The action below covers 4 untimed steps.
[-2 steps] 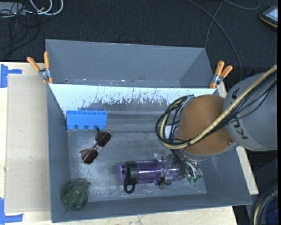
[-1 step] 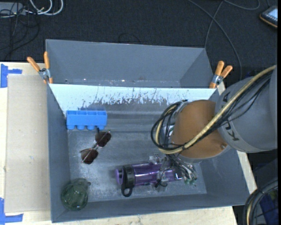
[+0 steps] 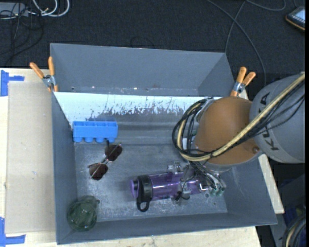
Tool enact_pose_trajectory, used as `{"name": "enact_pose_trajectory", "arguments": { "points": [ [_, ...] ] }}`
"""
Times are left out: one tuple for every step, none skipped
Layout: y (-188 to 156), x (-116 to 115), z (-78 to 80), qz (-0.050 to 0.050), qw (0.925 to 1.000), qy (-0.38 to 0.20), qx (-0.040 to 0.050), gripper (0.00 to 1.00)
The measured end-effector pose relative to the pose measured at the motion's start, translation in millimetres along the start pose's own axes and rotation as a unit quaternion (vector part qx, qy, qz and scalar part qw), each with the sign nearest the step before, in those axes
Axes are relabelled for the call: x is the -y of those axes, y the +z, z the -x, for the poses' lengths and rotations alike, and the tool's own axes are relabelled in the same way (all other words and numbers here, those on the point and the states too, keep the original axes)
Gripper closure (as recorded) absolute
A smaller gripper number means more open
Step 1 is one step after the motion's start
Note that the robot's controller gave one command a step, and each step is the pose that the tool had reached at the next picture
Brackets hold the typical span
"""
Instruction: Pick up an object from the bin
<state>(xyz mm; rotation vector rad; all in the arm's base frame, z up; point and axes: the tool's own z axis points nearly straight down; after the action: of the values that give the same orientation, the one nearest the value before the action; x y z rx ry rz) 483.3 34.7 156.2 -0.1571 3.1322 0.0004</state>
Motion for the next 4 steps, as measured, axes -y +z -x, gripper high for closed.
{"name": "enact_pose_trajectory", "arguments": {
  "points": [
    [12,-3,-3.8,0.0,1.0,-0.004,0.0037,1.0],
    [39,-12,-5.5,-0.001,1.0,0.002,-0.0022,1.0],
    [52,-15,-0.4,0.001,0.9999,-0.01,-0.0001,1.0],
    [68,-8,-0.7,0.001,0.9953,-0.097,0.0006,0.0]
  ]
}}
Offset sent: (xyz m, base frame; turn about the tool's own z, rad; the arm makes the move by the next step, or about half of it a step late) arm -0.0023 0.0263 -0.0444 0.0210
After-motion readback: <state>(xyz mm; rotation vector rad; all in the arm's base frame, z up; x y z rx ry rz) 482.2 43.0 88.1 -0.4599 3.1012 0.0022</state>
